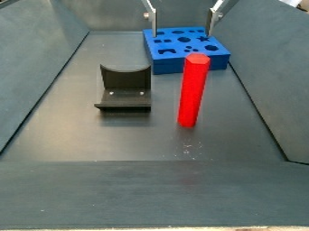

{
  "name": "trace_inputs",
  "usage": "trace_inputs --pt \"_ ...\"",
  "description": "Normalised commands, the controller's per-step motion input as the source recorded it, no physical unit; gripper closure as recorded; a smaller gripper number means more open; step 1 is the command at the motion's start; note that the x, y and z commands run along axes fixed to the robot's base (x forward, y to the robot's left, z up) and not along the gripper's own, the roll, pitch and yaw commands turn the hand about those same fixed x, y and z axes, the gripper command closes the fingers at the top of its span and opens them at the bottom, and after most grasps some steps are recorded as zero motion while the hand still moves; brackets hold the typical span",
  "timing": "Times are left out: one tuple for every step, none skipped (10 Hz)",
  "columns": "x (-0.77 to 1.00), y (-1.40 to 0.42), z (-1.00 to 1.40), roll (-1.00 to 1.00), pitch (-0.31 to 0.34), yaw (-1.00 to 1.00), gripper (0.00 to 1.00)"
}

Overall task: Pick up the hexagon object. Move up. Move to above the board. Insert the hexagon object.
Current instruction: Pick up the hexagon object.

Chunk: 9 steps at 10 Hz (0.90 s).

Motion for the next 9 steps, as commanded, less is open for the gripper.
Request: trace_inputs --pt "0.00 -0.18 -0.08 0.00 0.000 0.00 0.00" --pt "-0.25 0.17 -0.05 -0.12 -0.091 -0.01 0.00" --pt "-0.15 0.85 -0.03 -0.35 -0.051 0.03 0.00" --pt "-0.17 0.79 0.00 -0.30 -0.030 0.15 0.00" --pt "0.00 0.44 0.00 -0.19 0.000 0.25 0.00" --pt "0.00 -0.07 -0.22 0.00 -0.107 0.00 0.00" --pt "0.00 0.03 -1.00 0.00 -0.011 0.02 0.00" --pt "0.00 0.09 -1.00 0.00 0.000 0.04 0.00" --pt "0.00 0.30 -1.00 0.00 0.000 0.19 0.00"
